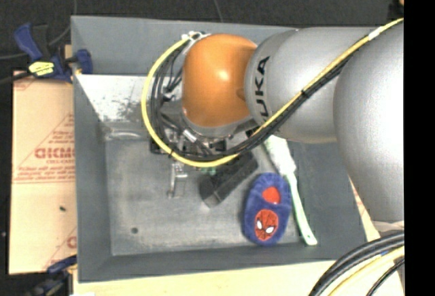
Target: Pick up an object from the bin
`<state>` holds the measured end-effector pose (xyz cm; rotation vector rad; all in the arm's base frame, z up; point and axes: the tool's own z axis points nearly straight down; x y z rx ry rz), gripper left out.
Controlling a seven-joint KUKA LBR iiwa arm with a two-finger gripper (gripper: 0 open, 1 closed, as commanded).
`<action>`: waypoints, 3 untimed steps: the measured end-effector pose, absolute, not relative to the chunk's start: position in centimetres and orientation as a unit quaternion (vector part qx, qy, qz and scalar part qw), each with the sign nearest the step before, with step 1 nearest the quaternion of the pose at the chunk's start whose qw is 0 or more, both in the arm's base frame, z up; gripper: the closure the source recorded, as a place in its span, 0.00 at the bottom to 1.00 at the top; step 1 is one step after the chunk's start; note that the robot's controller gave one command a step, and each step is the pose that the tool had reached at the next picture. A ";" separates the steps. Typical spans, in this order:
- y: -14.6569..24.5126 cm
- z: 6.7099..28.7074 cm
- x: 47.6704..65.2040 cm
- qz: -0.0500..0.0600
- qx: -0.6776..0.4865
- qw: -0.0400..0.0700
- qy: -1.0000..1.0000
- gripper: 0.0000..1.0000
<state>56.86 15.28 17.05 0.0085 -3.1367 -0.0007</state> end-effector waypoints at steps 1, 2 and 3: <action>15.2 17.5 57.0 -0.001 0.000 -0.001 -1.000 0.00; 7.1 8.5 64.2 -0.003 0.130 -0.009 -0.991 0.00; 7.4 9.3 63.5 0.001 0.123 -0.011 -0.992 0.00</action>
Offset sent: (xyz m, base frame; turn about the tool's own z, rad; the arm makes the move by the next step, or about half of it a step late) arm 0.0714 -0.0906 -0.1005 -0.2701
